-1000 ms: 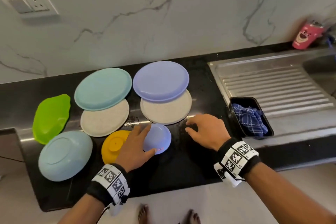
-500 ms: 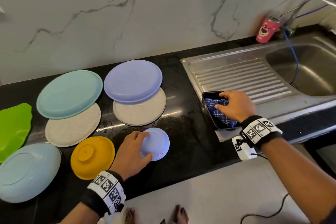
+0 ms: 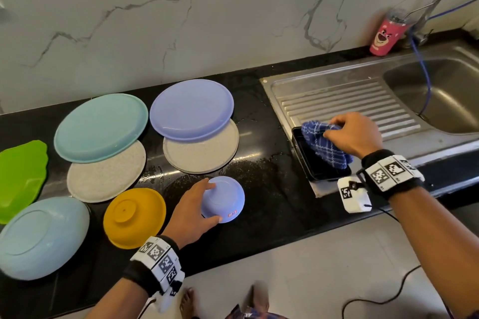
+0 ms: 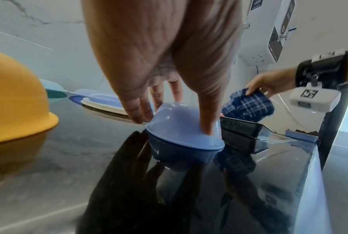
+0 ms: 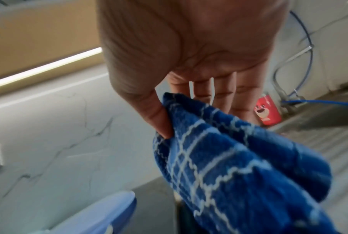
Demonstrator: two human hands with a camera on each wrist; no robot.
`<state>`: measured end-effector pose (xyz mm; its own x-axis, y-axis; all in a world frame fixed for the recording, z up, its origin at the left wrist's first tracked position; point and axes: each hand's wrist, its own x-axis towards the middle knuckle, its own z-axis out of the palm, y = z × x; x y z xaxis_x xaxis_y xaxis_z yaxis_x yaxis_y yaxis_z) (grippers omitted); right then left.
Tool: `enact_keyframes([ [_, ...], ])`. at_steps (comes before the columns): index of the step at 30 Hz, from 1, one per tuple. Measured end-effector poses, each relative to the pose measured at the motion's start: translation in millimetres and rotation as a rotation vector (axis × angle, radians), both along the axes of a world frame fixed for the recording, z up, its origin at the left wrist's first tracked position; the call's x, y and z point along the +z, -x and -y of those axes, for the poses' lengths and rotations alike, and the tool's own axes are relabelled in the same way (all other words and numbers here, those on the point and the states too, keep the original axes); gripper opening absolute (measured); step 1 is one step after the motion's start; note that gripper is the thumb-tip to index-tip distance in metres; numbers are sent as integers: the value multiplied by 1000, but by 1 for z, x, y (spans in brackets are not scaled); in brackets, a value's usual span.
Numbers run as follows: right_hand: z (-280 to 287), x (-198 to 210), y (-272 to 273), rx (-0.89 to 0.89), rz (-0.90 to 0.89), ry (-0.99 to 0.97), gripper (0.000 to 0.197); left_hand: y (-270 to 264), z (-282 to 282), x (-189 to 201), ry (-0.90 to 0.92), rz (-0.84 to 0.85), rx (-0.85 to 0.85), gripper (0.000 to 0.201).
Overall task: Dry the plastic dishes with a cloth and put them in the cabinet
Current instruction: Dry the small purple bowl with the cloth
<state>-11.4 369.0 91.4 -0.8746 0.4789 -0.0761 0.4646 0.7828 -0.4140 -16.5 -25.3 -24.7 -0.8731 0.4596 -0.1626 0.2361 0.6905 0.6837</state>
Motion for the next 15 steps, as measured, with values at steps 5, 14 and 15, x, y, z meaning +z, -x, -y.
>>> enact_keyframes([
  [5,44,42,-14,115,-319,17,5,4,7,-9,-38,-10,-1,84],
  [14,177,-21,-17,428,-66,-27,18,11,9,-13,-102,-11,9,89],
  [15,194,-31,-21,496,-20,-15,19,11,9,-13,-143,-6,13,83],
])
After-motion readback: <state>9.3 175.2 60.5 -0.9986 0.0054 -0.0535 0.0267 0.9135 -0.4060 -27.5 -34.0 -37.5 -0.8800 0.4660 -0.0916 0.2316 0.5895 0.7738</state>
